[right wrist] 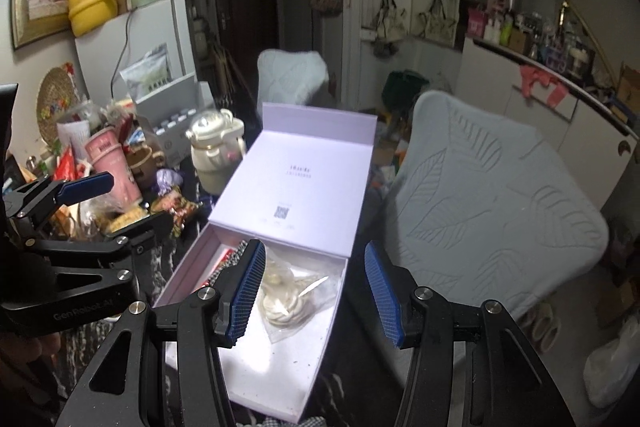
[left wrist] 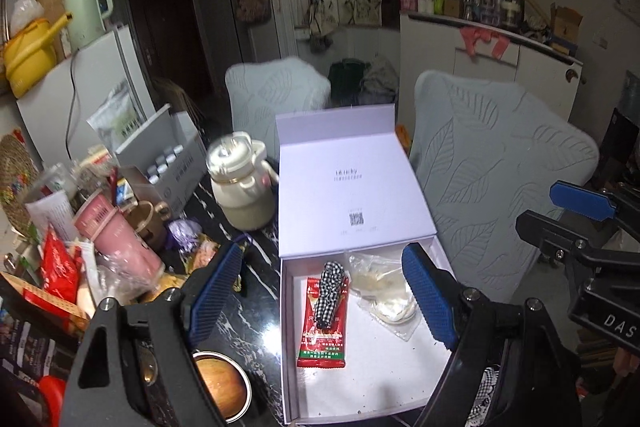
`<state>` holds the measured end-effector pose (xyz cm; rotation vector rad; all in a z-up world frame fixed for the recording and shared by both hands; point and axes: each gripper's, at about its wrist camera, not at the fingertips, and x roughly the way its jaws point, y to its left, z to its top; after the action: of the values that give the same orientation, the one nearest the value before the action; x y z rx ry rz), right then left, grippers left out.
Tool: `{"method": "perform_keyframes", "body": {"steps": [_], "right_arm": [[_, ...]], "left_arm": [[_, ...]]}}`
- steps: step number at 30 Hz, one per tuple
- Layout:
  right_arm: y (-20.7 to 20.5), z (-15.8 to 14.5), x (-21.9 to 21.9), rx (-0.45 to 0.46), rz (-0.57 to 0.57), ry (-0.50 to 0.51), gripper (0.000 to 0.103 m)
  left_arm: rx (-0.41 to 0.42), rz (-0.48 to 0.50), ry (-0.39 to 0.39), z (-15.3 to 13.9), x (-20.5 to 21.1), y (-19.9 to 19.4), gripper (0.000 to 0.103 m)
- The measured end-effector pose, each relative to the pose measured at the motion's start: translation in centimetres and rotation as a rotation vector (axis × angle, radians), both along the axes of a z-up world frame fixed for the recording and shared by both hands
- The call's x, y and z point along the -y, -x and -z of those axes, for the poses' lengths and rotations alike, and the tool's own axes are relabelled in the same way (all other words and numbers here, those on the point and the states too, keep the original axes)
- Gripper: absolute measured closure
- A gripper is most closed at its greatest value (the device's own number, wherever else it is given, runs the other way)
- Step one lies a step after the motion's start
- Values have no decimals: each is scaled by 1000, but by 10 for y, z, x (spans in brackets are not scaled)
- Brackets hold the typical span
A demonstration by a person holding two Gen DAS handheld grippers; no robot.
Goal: Organize soft objects
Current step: 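Withdraw both open grippers up out of the lavender box, then move both grippers toward the snack packets lying on the table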
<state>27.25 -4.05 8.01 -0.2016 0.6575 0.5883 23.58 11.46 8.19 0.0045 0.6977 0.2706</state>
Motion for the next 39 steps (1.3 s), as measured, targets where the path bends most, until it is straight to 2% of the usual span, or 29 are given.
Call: {"method": "perform_keyframes", "body": {"steps": [2,7,9,12,16,19,22,27,32,39], "right_arm": [[8,-7,7,16,0,-17,45],[33,-23,19,83,-2,-31,44],[44,-29,25,104,2,-37,43],[62,-37,36,134,3,-45,32],[91,-46,52,185,2,-60,32],[109,-51,64,203,15,-78,25],[126,-53,73,223,21,-92,25],[151,-47,88,240,42,-100,21],[173,-29,101,243,71,-98,21],[198,-5,112,241,100,-105,21]], "left_arm": [[21,11,-6,-9,4,9,20],[84,33,-22,-29,18,37,20],[119,41,-28,-37,23,51,16],[155,54,-39,-47,31,69,15],[175,83,-46,-54,43,91,15],[189,106,-40,-58,52,107,15],[197,132,-43,-58,60,122,15],[211,158,-68,-55,75,147,15],[212,177,-59,-47,82,166,15],[206,190,-56,-24,93,190,15]]}}
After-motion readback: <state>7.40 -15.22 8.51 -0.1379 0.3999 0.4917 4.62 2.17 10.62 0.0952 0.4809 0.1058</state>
